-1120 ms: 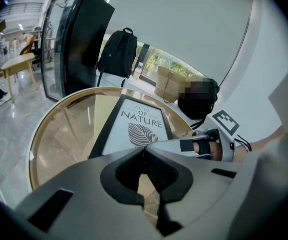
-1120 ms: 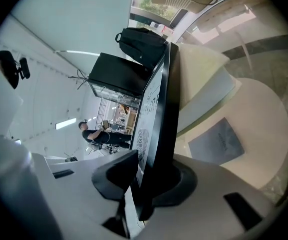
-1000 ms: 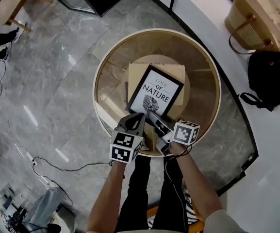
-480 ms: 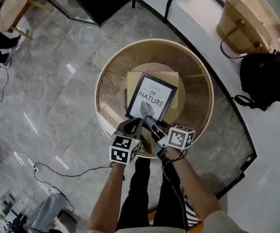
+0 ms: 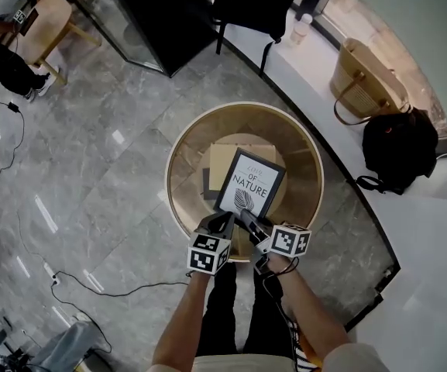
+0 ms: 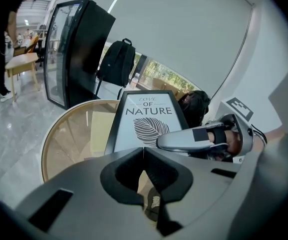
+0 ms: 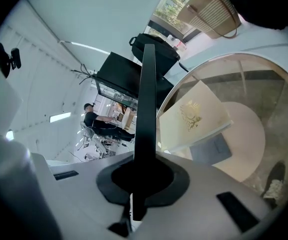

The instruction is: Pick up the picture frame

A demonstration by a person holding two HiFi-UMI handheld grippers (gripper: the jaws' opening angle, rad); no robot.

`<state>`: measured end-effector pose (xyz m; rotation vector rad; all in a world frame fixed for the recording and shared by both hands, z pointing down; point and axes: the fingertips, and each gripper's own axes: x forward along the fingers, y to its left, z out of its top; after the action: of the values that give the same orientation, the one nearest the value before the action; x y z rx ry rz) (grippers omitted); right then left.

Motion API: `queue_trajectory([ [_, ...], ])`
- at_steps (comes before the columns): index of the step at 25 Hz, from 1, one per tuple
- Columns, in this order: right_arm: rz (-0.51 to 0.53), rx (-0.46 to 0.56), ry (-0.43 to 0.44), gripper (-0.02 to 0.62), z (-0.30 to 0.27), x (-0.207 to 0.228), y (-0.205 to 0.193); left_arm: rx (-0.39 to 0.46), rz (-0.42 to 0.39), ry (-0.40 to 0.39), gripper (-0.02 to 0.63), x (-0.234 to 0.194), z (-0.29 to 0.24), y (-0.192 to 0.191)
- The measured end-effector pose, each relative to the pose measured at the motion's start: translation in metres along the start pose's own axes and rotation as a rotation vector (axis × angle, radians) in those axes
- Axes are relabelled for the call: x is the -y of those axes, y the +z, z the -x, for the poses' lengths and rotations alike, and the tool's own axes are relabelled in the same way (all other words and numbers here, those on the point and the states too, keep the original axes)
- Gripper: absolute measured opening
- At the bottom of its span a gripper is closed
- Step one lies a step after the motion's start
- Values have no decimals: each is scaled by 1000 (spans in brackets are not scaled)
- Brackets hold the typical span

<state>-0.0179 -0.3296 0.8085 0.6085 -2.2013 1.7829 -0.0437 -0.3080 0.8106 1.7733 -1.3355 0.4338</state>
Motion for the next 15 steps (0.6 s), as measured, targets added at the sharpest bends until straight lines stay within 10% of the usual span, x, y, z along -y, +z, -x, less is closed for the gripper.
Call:
queue_trajectory([
  [15, 62, 21, -36, 38, 88, -93, -32, 50, 0, -40, 20, 79, 101, 10],
])
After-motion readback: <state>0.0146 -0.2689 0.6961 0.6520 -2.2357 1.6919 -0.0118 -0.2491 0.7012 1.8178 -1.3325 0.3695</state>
